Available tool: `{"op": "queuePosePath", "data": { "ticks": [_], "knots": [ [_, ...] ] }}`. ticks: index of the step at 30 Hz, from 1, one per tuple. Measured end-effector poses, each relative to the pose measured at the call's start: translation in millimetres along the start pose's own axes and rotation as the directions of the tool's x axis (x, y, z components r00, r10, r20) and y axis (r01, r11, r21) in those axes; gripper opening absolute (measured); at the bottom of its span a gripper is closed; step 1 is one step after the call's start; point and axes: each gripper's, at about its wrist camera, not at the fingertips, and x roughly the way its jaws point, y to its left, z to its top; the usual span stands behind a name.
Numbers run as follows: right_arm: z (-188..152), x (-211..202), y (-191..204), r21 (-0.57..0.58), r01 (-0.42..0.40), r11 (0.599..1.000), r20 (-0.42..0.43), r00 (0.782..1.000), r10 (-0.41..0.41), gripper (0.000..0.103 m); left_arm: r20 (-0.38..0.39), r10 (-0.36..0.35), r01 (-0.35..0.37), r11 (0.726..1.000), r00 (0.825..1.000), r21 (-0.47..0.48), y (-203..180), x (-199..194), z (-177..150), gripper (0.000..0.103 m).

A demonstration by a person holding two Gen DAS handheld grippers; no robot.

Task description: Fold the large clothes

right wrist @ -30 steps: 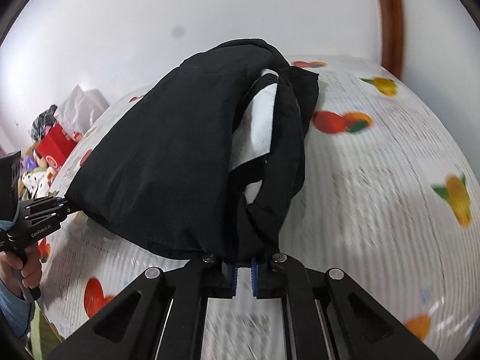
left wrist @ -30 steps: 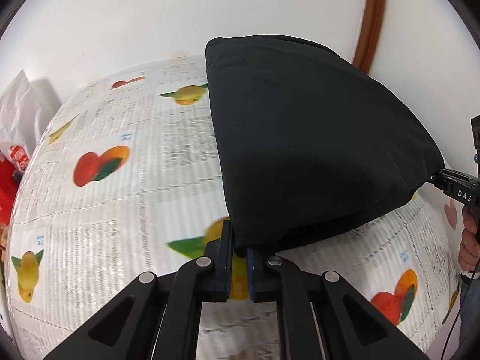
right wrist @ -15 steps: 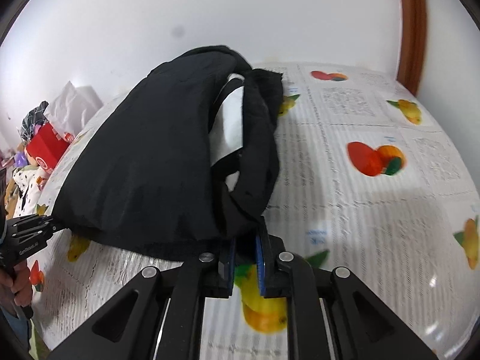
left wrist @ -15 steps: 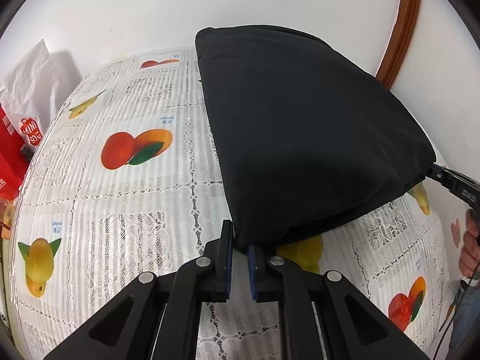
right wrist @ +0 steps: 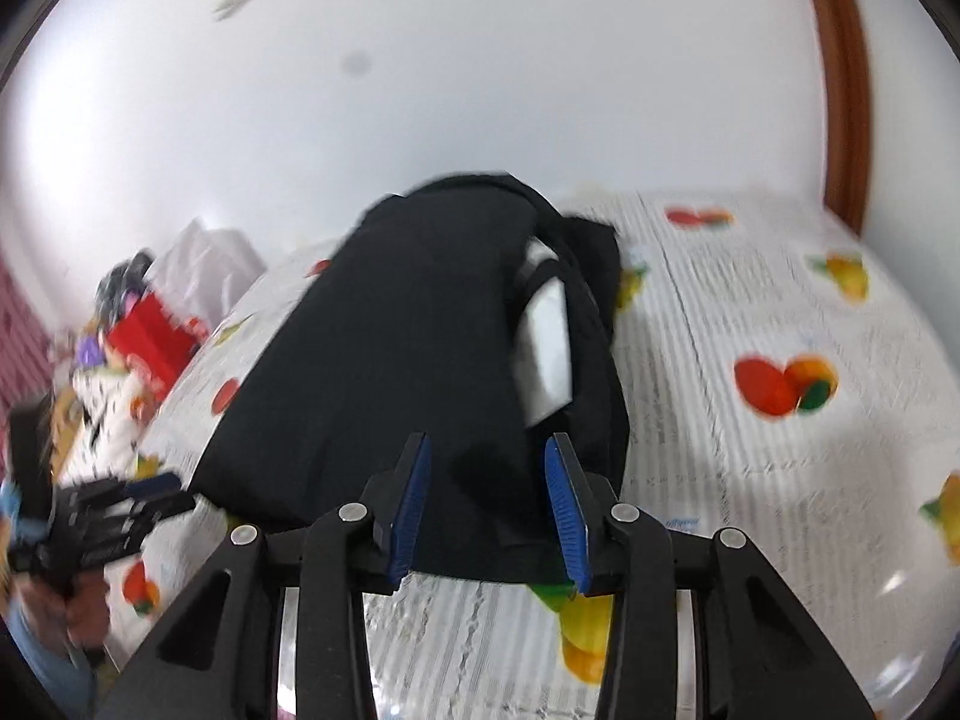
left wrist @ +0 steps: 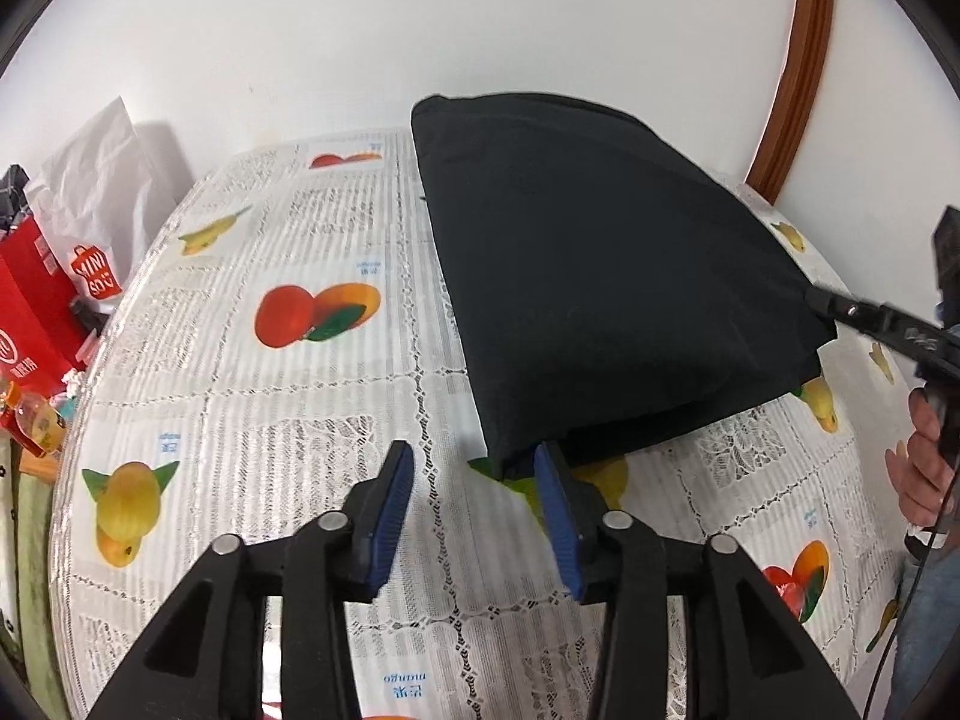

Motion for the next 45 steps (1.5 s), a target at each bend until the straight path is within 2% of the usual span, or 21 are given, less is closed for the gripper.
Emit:
{"op": "queuePosePath", "data": {
  "ticks": [1, 2, 4, 6, 9, 13, 15, 16, 18, 20, 21, 24, 30, 31, 32, 35, 39, 45],
  "knots": [
    [-1, 3, -3, 0.023, -0.017, 1.000, -0.013, 1.000, 0.018, 0.002, 0.010, 0.007, -0.007, 1.000, 1.000, 0.002, 0, -4, 0, 0.043],
    [-3, 6, -5, 0.041, -0.041, 0.998, -0.033, 0.999, 0.043, 0.002, 0.016, 0.010, -0.010, 1.000, 1.000, 0.004, 0, -6, 0, 0.043],
    [-8, -2, -4, 0.034, -0.059, 0.998, -0.004, 0.998, 0.060, 0.002, 0.027, 0.009, -0.010, 1.000, 1.000, 0.004, 0, -11, 2, 0.043],
    [-13, -7, 2, 0.012, -0.033, 0.999, -0.003, 0.999, 0.033, 0.002, 0.034, 0.008, -0.008, 1.000, 0.999, 0.003, -2, -16, 3, 0.045],
    [-18, -15, 13, -0.025, 0.032, 0.999, -0.008, 0.999, -0.032, 0.003, 0.052, 0.009, -0.009, 1.000, 0.999, -0.002, -5, -25, 4, 0.051],
    [-26, -34, 31, -0.067, 0.154, 0.986, 0.000, 0.988, -0.155, 0.006, 0.079, 0.007, -0.007, 1.000, 0.997, -0.005, -11, -41, 0, 0.057],
    [-31, -51, 39, -0.081, 0.186, 0.979, 0.019, 0.983, -0.185, 0.006, 0.093, 0.004, -0.003, 1.000, 0.996, -0.007, -14, -52, -3, 0.060],
    [-32, -58, 39, -0.081, 0.195, 0.977, 0.025, 0.981, -0.194, 0.008, 0.097, 0.002, -0.001, 1.000, 0.995, -0.007, -16, -57, -4, 0.062],
    [-35, -73, 42, -0.073, 0.222, 0.972, 0.027, 0.975, -0.220, 0.020, 0.102, -0.002, 0.003, 1.000, 0.995, -0.008, -19, -65, -6, 0.064],
    [-37, -87, 43, -0.051, 0.235, 0.971, 0.011, 0.972, -0.235, 0.056, 0.112, 0.002, -0.001, 1.000, 0.994, -0.011, -23, -77, -9, 0.065],
    [-39, -95, 43, -0.038, 0.236, 0.971, 0.013, 0.972, -0.236, 0.060, 0.117, 0.003, -0.002, 1.000, 0.993, -0.012, -24, -81, -11, 0.065],
    [-45, -122, 47, -0.003, 0.272, 0.962, 0.052, 0.961, -0.271, 0.063, 0.142, 0.011, -0.009, 1.000, 0.990, -0.014, -30, -100, -16, 0.072],
    [-59, -167, 66, -0.003, 0.389, 0.921, 0.101, 0.916, -0.387, 0.069, 0.196, 0.039, -0.038, 0.999, 0.980, -0.009, -42, -140, -27, 0.084],
    [-64, -176, 70, -0.005, 0.398, 0.917, 0.114, 0.912, -0.395, 0.075, 0.206, 0.045, -0.044, 0.999, 0.978, -0.011, -44, -146, -29, 0.086],
    [-67, -181, 72, -0.007, 0.399, 0.917, 0.121, 0.910, -0.396, 0.083, 0.218, 0.055, -0.052, 0.998, 0.974, -0.017, -45, -153, -32, 0.087],
    [-78, -202, 81, -0.006, 0.402, 0.916, 0.158, 0.904, -0.396, 0.095, 0.238, 0.071, -0.066, 0.997, 0.969, -0.032, -47, -169, -41, 0.091],
    [-91, -220, 90, -0.011, 0.422, 0.906, 0.153, 0.897, -0.416, 0.099, 0.241, 0.060, -0.056, 0.998, 0.969, -0.022, -51, -185, -50, 0.094],
    [-106, -242, 96, 0.008, 0.432, 0.902, 0.165, 0.889, -0.428, 0.101, 0.282, 0.069, -0.071, 0.997, 0.957, -0.001, -61, -207, -64, 0.095]
  ]
}}
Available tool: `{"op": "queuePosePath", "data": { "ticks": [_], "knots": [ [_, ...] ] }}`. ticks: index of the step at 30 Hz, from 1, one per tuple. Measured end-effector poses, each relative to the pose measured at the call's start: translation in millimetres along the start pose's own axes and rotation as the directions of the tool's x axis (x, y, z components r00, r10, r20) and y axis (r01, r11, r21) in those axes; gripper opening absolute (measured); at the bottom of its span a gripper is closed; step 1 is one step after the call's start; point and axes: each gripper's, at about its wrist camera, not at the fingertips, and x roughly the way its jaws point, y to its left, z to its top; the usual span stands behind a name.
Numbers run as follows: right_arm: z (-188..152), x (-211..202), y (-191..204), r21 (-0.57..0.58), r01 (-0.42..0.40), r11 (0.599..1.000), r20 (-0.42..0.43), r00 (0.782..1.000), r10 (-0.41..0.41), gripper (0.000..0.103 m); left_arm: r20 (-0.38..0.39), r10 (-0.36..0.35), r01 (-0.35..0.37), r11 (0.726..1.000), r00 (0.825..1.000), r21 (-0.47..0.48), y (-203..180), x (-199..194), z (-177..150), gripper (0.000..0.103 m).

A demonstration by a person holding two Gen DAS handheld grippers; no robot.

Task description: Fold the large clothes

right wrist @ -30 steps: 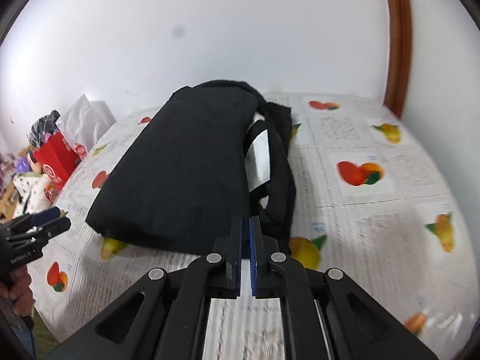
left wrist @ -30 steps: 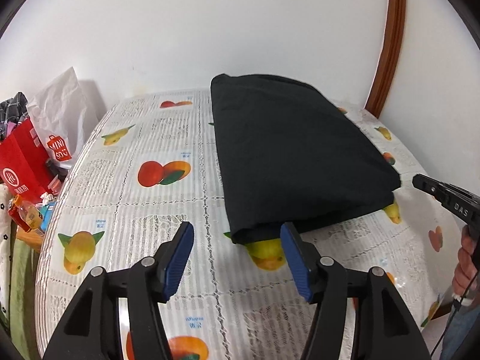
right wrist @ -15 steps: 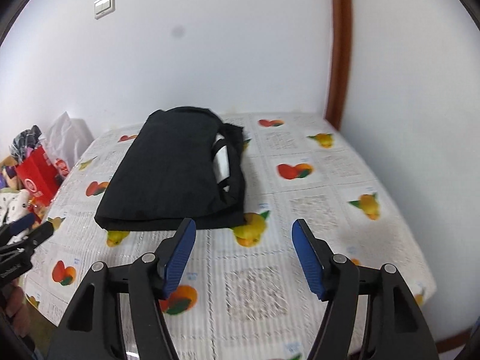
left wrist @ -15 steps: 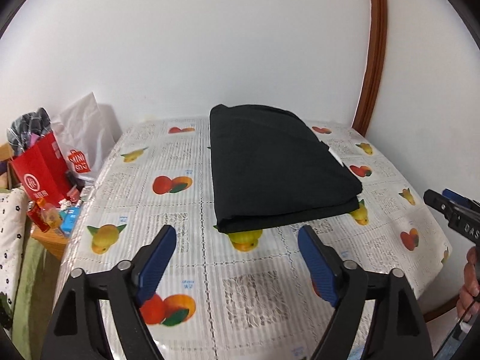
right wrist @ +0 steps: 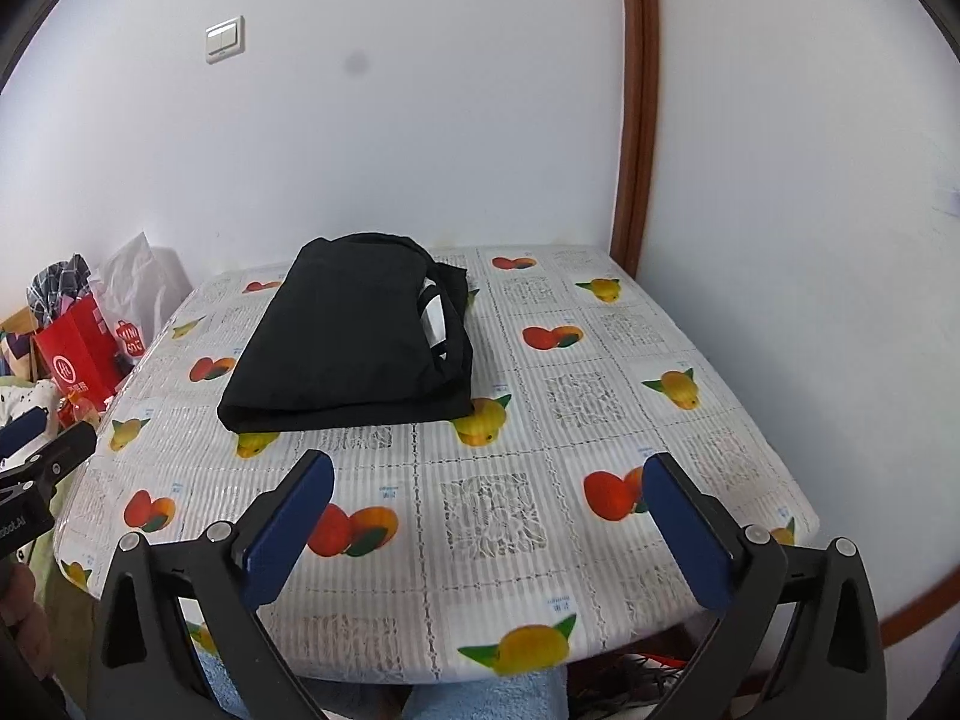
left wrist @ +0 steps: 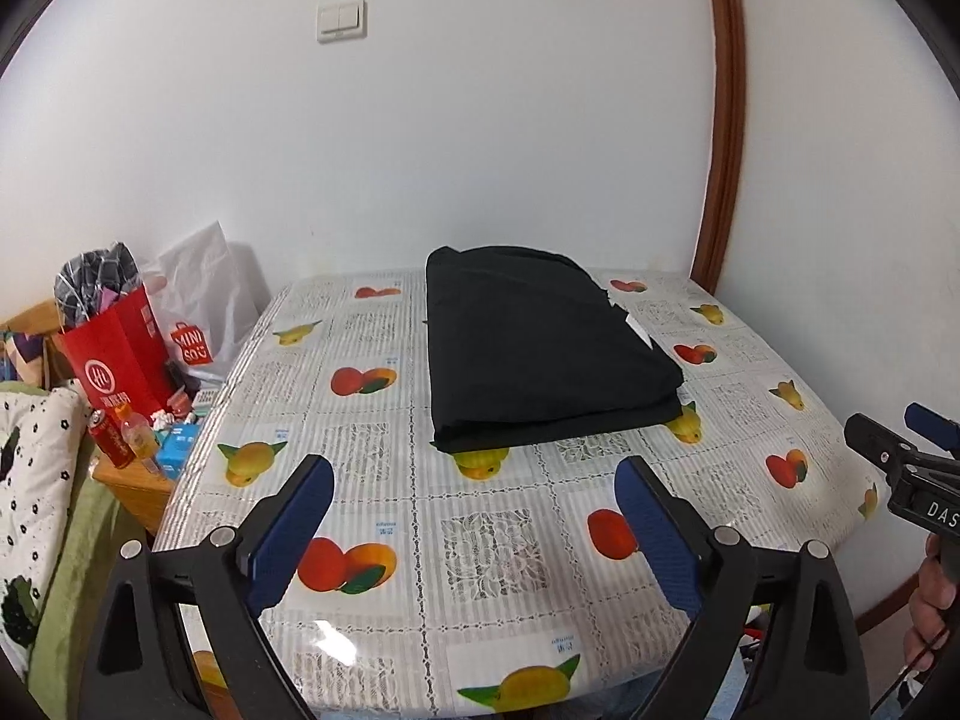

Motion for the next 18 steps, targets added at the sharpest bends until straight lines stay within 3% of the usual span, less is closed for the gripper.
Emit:
{"op": "queuePosePath", "data": {
  "ticks": [7, 18],
  "knots": [
    [-7, -21, -1, 0.003, 0.006, 1.000, 0.026, 1.000, -0.006, 0.101, 0.040, 0.004, -0.004, 1.000, 0.999, -0.001, -4, -17, -3, 0.095],
    [-9, -40, -5, 0.016, 0.016, 1.000, 0.057, 0.998, -0.017, 0.101, 0.041, 0.000, 0.000, 1.000, 0.999, 0.012, -11, -24, -6, 0.095]
  ]
}}
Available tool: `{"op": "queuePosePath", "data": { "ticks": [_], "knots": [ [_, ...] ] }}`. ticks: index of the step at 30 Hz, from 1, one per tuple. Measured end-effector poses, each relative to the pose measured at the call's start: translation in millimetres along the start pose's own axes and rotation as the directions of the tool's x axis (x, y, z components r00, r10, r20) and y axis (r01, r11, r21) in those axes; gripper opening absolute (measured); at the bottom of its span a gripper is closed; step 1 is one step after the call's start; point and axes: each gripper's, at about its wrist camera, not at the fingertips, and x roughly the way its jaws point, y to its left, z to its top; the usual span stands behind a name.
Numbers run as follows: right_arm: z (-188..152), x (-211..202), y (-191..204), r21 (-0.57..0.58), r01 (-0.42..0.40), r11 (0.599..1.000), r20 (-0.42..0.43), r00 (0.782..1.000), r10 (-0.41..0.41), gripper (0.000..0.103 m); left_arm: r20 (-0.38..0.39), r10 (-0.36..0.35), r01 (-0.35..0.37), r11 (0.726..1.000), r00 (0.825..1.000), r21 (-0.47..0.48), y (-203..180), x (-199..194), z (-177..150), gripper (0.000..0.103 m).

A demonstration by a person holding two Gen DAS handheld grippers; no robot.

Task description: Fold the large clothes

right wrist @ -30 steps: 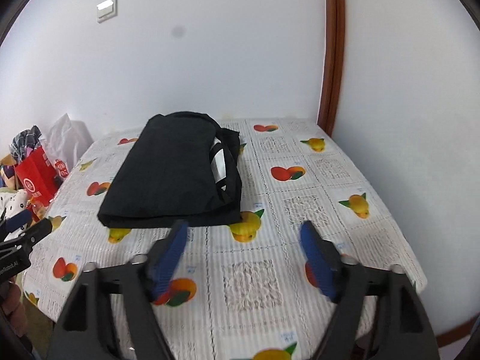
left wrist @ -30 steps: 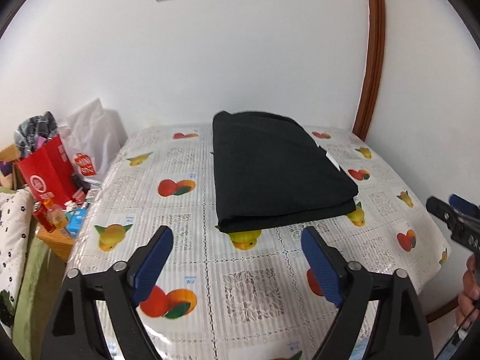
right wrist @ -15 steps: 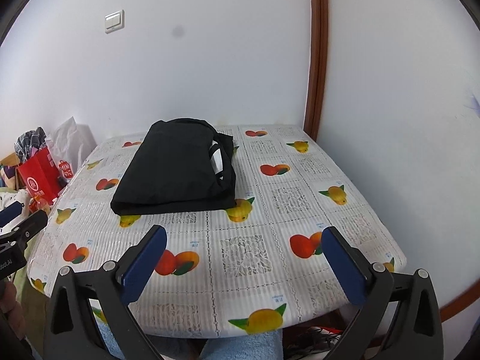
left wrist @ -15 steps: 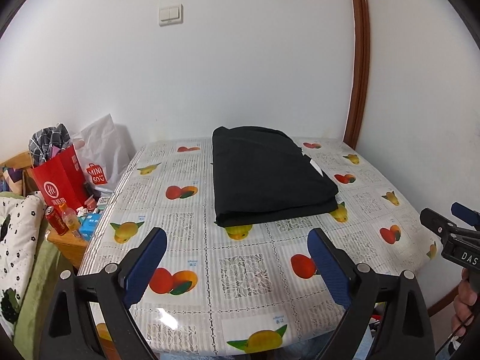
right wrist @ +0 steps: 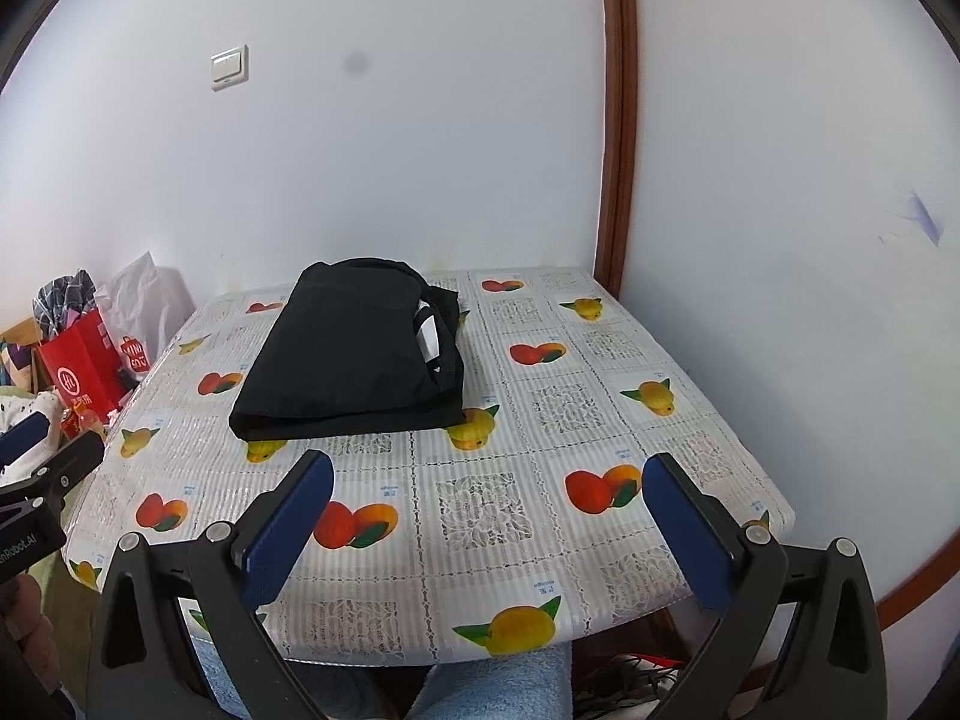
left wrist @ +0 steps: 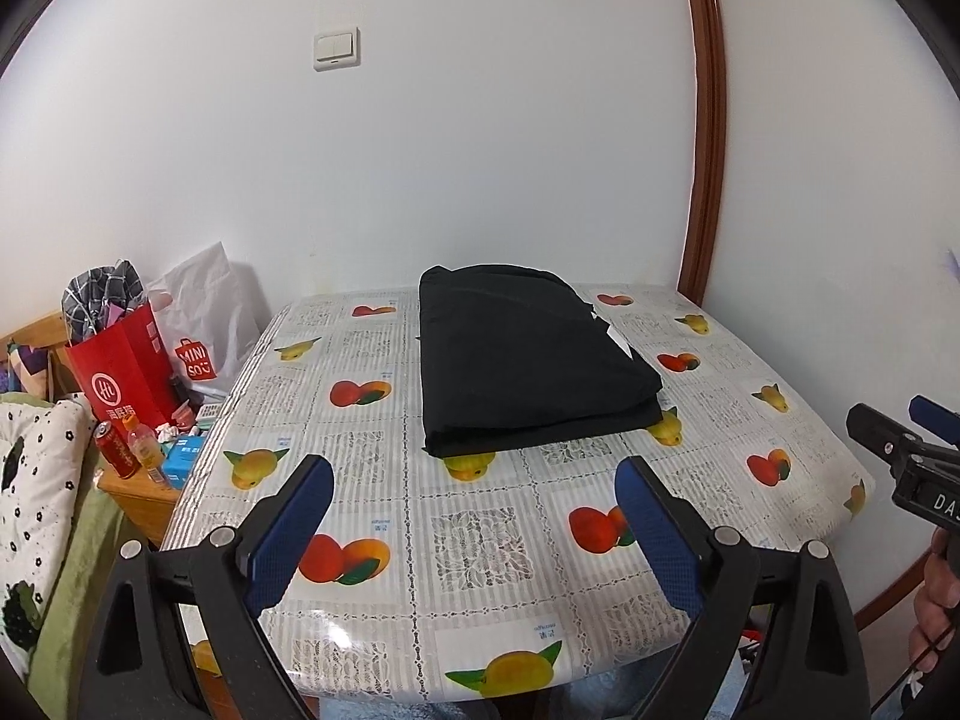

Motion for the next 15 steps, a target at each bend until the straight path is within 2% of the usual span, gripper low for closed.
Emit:
{"op": "queuePosePath", "data": {
  "ticks": [15],
  "knots": [
    [0.3, 1.3, -4.6, 0.004, 0.005, 1.000, -0.003, 1.000, -0.005, 0.101, -0.017, 0.003, -0.004, 1.000, 1.000, -0.011, -0.8, 2.1, -1.7, 0.095]
  ]
}}
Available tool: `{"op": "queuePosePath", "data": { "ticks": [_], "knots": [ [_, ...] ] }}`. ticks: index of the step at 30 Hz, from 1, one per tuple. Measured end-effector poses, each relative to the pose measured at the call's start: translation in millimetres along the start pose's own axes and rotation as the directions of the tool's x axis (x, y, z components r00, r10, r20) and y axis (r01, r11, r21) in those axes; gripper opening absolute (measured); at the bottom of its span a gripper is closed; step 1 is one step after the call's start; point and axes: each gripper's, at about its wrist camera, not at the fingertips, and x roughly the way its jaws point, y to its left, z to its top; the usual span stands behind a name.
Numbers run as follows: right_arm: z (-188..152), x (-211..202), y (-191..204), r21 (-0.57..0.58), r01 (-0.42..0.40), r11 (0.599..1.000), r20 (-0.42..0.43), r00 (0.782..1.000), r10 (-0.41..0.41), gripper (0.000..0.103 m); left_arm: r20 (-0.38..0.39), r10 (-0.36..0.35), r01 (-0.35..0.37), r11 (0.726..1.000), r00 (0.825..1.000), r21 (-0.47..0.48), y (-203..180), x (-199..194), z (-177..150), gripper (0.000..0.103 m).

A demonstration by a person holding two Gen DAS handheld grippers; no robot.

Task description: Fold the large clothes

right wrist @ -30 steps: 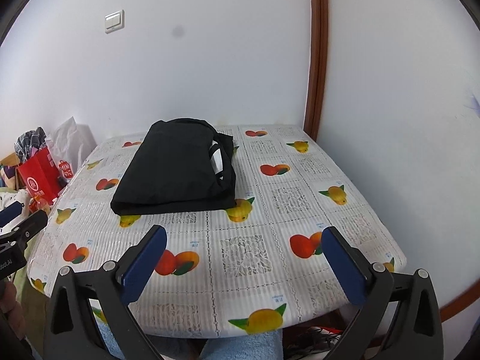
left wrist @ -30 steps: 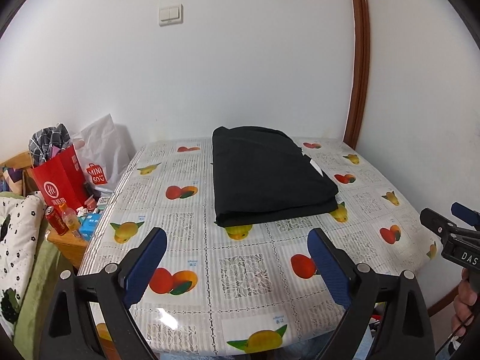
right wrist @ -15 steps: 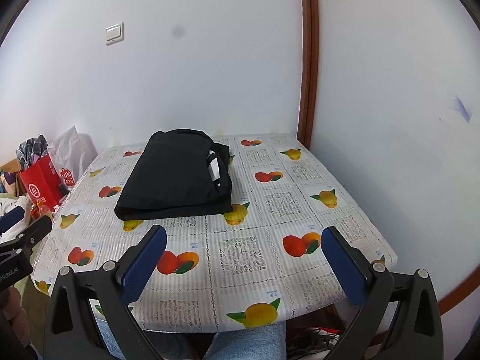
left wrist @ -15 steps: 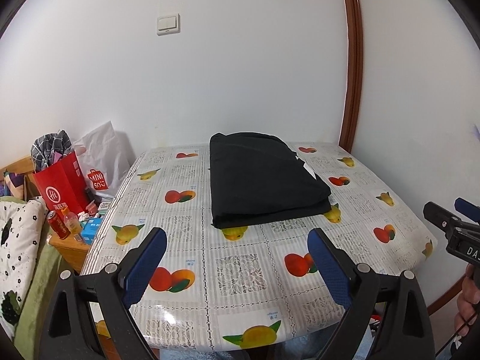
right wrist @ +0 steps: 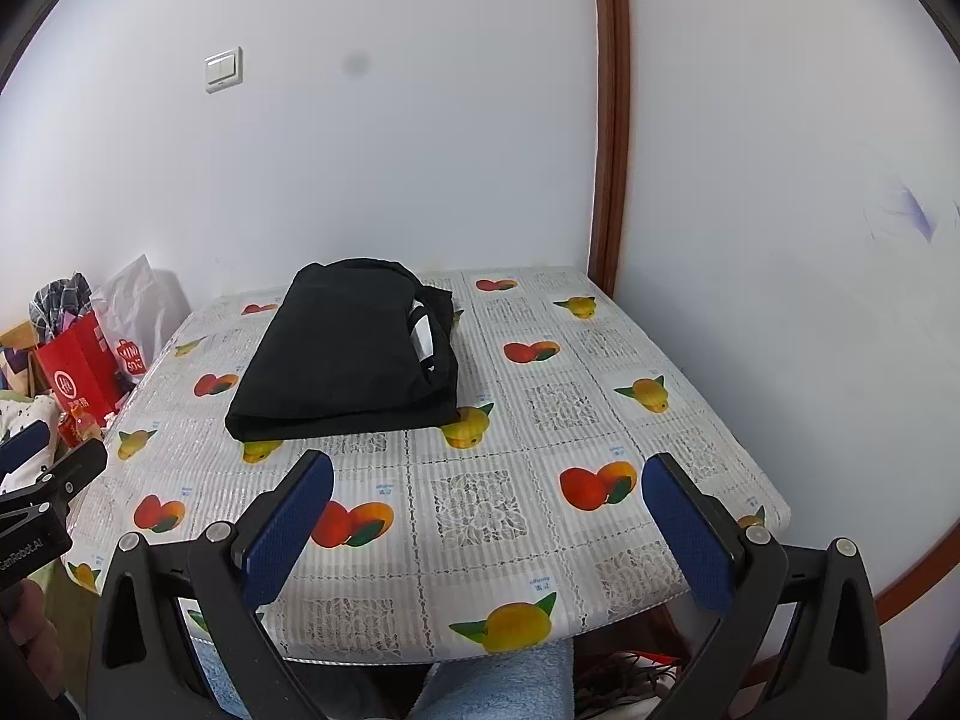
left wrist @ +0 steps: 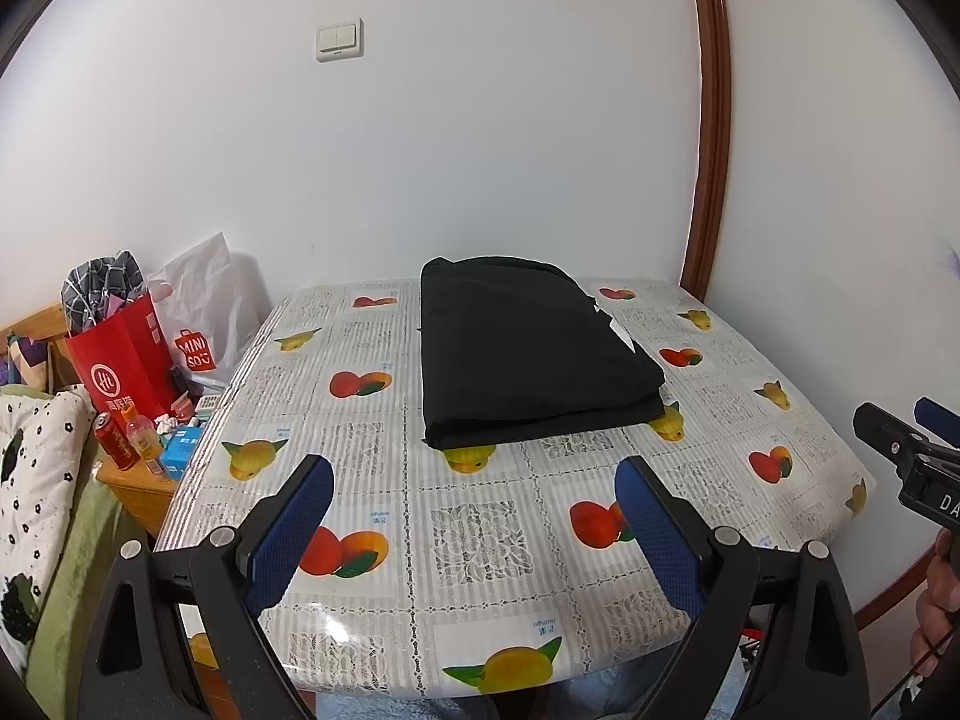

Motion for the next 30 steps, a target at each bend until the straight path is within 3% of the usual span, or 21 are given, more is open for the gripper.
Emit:
{"op": "queuePosePath", "data": {
  "ticks": [30],
  "knots": [
    [-1.3, -1.0, 1.1, -0.005, 0.003, 1.000, 0.005, 1.000, -0.003, 0.101, -0.004, 0.008, -0.008, 1.000, 1.000, -0.005, 1.2, 0.9, 0.2, 0.095]
  ]
}}
